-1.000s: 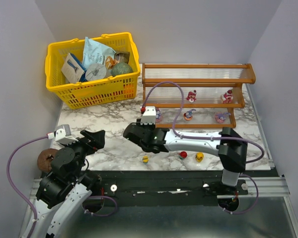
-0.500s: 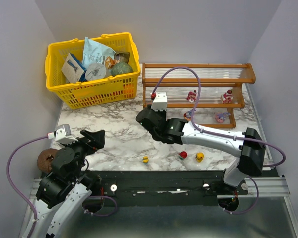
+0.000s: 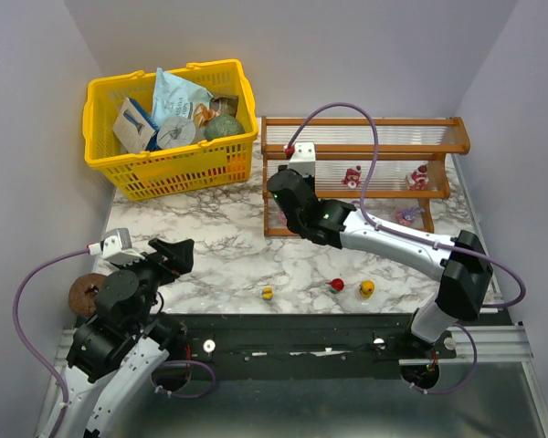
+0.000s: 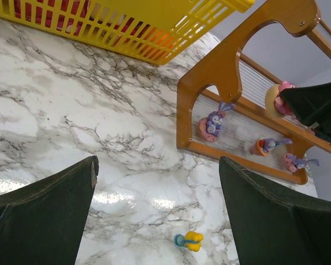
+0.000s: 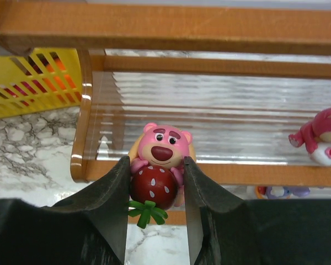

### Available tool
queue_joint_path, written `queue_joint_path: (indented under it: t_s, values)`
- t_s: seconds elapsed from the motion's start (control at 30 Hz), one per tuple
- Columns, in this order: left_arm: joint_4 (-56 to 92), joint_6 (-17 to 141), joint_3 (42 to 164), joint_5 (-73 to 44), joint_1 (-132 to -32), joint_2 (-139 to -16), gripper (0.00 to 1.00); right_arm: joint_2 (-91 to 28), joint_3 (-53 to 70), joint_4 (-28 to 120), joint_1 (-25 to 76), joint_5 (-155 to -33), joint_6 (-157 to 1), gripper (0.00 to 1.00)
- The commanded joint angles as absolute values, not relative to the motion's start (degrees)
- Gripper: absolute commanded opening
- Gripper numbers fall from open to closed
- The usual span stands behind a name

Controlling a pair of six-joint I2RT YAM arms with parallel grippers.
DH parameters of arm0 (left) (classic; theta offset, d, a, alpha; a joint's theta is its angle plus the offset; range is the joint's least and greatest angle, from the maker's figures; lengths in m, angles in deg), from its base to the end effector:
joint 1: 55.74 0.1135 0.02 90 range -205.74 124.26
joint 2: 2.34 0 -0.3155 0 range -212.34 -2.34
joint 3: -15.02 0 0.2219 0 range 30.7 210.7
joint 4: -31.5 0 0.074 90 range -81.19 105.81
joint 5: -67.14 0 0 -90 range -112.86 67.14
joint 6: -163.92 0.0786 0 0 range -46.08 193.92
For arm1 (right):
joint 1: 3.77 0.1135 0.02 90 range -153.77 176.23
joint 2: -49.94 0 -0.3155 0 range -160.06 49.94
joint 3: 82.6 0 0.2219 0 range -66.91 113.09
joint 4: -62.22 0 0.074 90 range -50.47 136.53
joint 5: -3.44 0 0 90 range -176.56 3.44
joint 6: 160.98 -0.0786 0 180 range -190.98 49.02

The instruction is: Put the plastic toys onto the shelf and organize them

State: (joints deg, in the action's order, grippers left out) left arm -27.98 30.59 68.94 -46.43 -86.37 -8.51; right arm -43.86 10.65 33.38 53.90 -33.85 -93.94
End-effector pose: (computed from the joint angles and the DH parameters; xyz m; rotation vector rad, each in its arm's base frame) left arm 0.0147 0.0278 0.2820 -0.4940 1.7243 -0.5708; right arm 0.2501 0.2782 0.3665 -0.0394 1.8723 0.0007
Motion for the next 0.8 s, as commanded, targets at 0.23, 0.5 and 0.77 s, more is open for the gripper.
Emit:
queue_joint_path:
  t_s: [0.23,0.5,0.77]
  values:
    - [-27.08,30.94,69.46,-45.97,-86.59,-9.37,0.99,-47.88,10.08,49.25,50.64,-39.8,-81.0,0.1]
    - [-26.82,31.29,69.37,-45.44,-86.59,-9.63,0.99,-49.03,9.02,51.1,49.32,-43.05,-80.48,0.11]
    - [-26.82,31.38,69.46,-45.18,-86.59,-9.81,0.99,-49.82,8.41,51.01,48.88,-44.29,-81.09,0.17]
